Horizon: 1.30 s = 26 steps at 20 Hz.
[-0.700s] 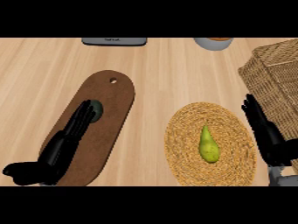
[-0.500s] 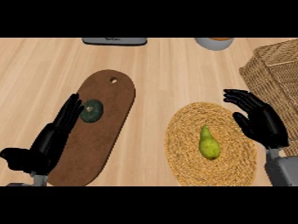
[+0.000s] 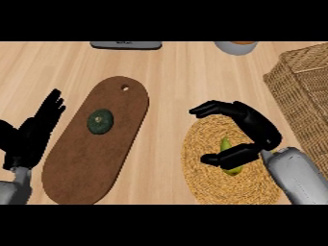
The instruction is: Pick the pear from the placemat and place it in the basket
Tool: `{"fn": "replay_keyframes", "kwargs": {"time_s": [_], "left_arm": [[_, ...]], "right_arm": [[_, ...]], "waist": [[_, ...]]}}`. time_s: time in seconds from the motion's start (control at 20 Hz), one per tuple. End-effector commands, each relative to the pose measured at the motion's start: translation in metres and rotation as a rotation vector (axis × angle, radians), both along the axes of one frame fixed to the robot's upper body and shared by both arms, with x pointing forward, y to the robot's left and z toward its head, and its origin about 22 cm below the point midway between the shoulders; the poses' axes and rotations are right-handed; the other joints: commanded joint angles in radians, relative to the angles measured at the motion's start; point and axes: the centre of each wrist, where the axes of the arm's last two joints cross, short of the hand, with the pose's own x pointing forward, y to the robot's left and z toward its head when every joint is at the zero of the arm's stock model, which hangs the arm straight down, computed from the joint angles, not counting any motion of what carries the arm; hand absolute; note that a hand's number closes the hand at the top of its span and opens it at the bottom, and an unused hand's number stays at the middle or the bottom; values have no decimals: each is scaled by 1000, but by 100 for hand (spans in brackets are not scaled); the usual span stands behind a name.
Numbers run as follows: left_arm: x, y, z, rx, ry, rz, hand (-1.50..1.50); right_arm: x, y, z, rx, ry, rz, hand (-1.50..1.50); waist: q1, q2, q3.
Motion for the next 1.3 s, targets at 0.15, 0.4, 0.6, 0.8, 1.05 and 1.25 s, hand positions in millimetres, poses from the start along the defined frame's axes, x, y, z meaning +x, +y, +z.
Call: {"fn": "replay_keyframes", "kwargs": {"time_s": [0.15, 0.4, 0.6, 0.8, 1.05, 1.25], "left_arm": [[16, 32, -6, 5, 57, 49, 0], [17, 18, -3, 7, 55, 64, 0], [19, 28, 9, 33, 47, 68, 0], [11, 17, 5, 36, 42, 33, 0], [22, 27, 8, 35, 55, 60, 0], [21, 17, 13, 12, 43, 57, 0]], "right_arm": [[-17, 77, 41, -106, -24, -4, -150], [-5, 52, 103, -468, -2, -66, -150], [10, 36, 151, -786, -143, -309, -150], [28, 26, 204, -888, -76, -433, -150], [47, 5, 222, -1064, 52, -248, -150], [51, -15, 234, -1115, 128, -138, -150]], "waist": [[-41, -11, -3], [-48, -18, -6], [-44, -26, -8], [-26, -18, -4], [-34, -10, -4], [-37, -14, -2]]}}
